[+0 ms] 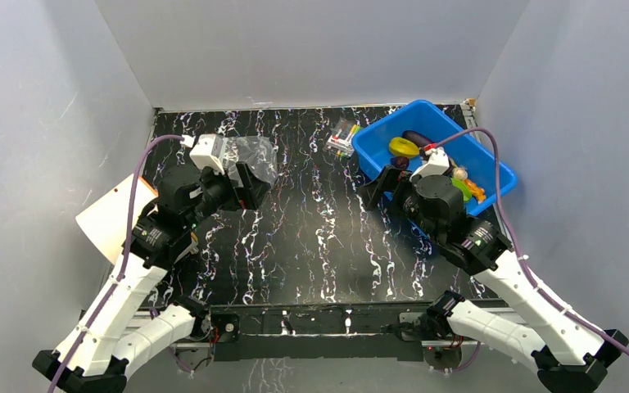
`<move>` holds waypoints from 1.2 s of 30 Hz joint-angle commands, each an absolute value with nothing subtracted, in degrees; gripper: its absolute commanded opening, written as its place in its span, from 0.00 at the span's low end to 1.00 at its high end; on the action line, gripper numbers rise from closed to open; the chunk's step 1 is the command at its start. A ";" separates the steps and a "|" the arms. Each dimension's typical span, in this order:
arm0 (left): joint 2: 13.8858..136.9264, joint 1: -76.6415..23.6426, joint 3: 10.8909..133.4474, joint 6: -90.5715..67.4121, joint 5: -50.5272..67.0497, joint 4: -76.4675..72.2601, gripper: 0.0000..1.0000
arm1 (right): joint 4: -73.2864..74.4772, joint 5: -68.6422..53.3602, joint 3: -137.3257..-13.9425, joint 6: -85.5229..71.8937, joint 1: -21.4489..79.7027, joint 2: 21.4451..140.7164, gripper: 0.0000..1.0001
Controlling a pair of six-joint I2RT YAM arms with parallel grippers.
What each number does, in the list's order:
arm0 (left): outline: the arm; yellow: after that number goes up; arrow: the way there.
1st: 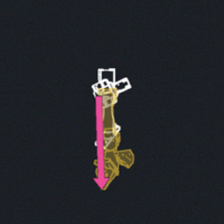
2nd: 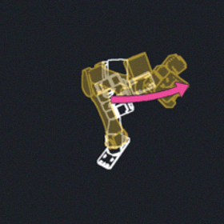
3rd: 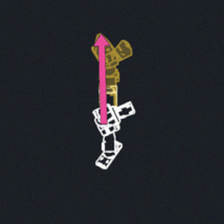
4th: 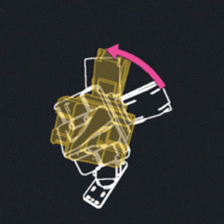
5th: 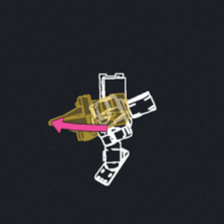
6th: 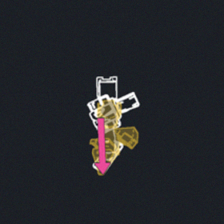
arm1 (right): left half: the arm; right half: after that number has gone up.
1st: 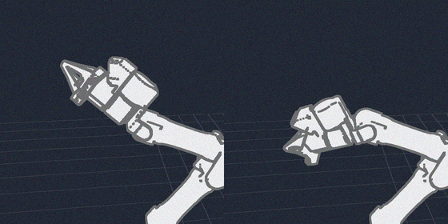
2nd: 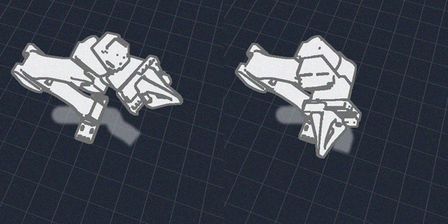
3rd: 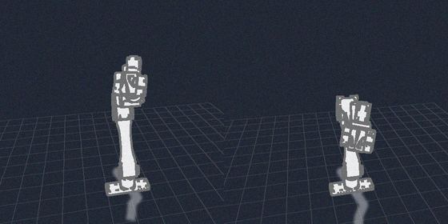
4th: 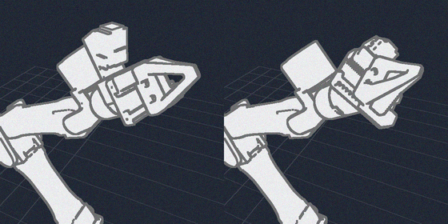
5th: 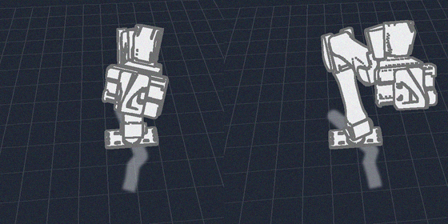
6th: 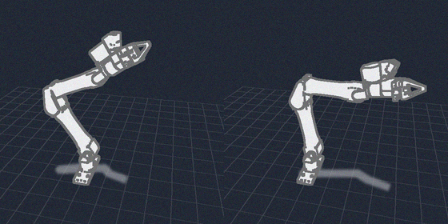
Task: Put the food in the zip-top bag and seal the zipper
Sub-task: Pick up the zipper food storage bag at the center of the board.
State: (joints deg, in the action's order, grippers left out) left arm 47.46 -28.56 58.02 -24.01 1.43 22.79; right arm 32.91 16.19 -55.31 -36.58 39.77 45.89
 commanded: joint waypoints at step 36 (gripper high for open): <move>91.44 -28.30 69.45 -6.36 -19.82 16.51 0.62 | 27.69 13.24 -55.90 -31.74 40.06 43.23 0.98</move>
State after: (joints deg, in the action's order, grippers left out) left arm 87.53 -28.56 65.78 -10.57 -18.72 20.12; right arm 30.79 13.54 -55.27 -33.04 39.77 43.38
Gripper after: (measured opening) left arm 0.638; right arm 0.981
